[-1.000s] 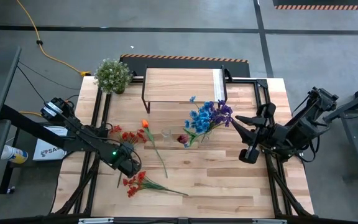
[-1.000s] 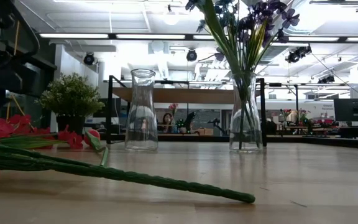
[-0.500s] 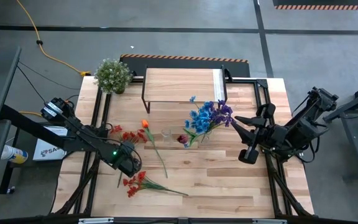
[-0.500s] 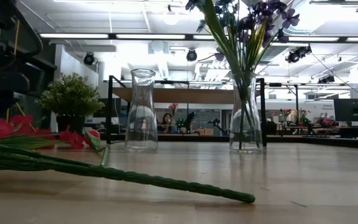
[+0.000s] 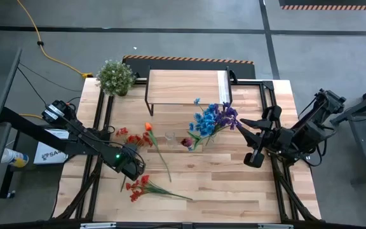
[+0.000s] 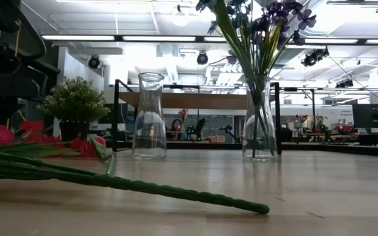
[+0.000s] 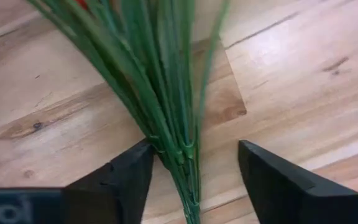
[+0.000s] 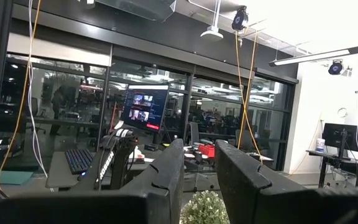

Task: Pick and place flowers into a vace then onto a shelf
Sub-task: Put the top red flowers into the left transparent vase, then put the red flowers into the left transparent vase

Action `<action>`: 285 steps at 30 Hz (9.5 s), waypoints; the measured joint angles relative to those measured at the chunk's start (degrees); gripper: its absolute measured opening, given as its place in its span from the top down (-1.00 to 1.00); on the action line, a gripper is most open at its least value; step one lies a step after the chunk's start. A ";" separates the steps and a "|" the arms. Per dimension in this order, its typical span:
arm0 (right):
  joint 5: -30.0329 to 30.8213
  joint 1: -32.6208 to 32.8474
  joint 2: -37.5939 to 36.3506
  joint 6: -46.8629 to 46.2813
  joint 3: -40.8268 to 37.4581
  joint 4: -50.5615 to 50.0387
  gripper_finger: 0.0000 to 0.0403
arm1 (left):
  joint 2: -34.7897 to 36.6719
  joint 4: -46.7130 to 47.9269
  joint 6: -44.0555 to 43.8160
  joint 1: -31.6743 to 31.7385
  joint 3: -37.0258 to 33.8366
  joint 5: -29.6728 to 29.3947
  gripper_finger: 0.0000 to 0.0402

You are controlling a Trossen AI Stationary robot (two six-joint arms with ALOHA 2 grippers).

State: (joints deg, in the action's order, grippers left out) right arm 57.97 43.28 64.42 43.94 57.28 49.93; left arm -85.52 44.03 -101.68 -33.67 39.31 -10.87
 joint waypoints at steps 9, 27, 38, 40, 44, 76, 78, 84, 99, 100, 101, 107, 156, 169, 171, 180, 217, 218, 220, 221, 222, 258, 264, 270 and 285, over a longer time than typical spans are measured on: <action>-0.01 -0.01 0.00 0.00 0.00 0.00 0.59 | 0.02 2.56 -8.12 0.09 0.04 3.04 0.29; 2.13 -0.02 0.00 0.00 0.00 -1.35 0.59 | -0.20 18.98 -9.60 -0.09 9.51 12.93 0.78; 2.15 0.01 0.00 0.02 0.00 -3.52 0.59 | -0.07 38.74 -10.85 -0.11 26.95 -0.89 0.80; 2.15 0.00 0.00 0.02 0.00 -3.82 0.59 | -0.04 43.49 -11.64 -0.20 31.01 -5.43 0.80; 3.53 0.01 0.00 0.02 0.00 -3.83 0.59 | 0.49 45.60 -12.90 -1.44 37.24 -18.37 0.80; 6.83 0.01 0.00 -0.28 0.00 -4.07 0.59 | 2.23 35.46 -17.13 3.22 32.93 -79.09 0.80; 6.83 0.02 0.00 -0.28 0.00 -4.07 0.59 | 2.25 32.48 -17.42 4.24 31.89 -79.15 0.80; 6.83 0.97 0.00 -0.02 0.00 -4.06 0.59 | 2.25 26.36 -16.14 6.34 29.52 -79.32 0.80; 7.85 1.08 0.00 0.00 0.00 -4.04 0.59 | 2.25 13.44 -7.74 9.35 26.14 -79.25 0.80; 7.99 1.08 0.00 0.01 0.00 -4.04 0.59 | 2.24 12.36 -6.45 9.39 26.14 -79.26 0.80; 8.01 1.09 0.00 0.00 0.00 -4.04 0.59 | 2.23 11.27 -4.91 9.46 26.14 -79.25 0.80; 8.05 1.10 0.00 0.02 0.00 -4.04 0.59 | 1.54 4.55 3.69 10.21 26.14 -79.08 0.80; 8.12 1.08 -0.02 0.04 -0.01 -4.68 0.59 | -6.78 0.90 4.20 11.56 26.16 -73.66 0.70; 8.07 1.08 -0.02 0.04 0.00 -4.68 0.59 | -6.78 -0.27 7.63 11.58 26.16 -69.96 0.50; 8.07 1.08 -0.02 0.04 0.00 -4.68 0.59 | -6.78 -1.12 8.94 11.58 26.16 -69.43 0.46; 8.05 1.10 -0.02 0.02 0.00 -4.68 0.59 | -6.75 -1.70 9.94 11.56 26.16 -68.81 0.51; 8.09 1.10 -0.02 0.40 0.00 -4.68 0.59 | -6.69 -4.13 9.92 11.44 26.16 -53.96 0.02; 8.10 1.10 -0.02 1.10 0.00 -4.68 0.59 | -6.69 -4.11 9.92 11.19 26.16 -53.49 -0.01; 8.14 1.14 -0.02 2.05 0.00 -4.68 0.59 | -6.69 -4.11 9.92 10.71 26.16 -52.56 -0.06; 8.14 1.14 -0.02 2.47 0.00 -4.68 0.59 | -6.69 -4.09 9.92 10.21 26.16 -52.37 -0.08; 8.16 1.14 -0.02 2.58 0.00 -4.68 0.59 | -6.69 -4.09 9.92 9.75 26.16 -52.36 -0.10; 7.88 1.11 -0.02 6.27 0.00 -4.68 0.59 | -6.69 -13.06 -12.06 -6.22 26.18 -23.54 -0.30; 7.24 1.08 -0.02 6.71 0.00 -4.68 0.59 | -6.69 -24.64 -15.90 -8.66 26.18 -21.52 -0.30; 8.79 1.12 -0.02 7.74 0.00 -5.09 0.59 | -7.38 -31.00 -19.79 -10.43 26.72 -23.05 -0.28; 18.75 1.14 -0.02 11.42 -0.02 -8.74 0.59 | -24.70 -10.07 -29.71 -12.00 56.96 -22.00 0.01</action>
State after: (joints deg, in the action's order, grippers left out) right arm 76.72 44.42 64.41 55.37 57.25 41.19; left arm -110.22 33.97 -131.39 -45.67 96.27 -32.87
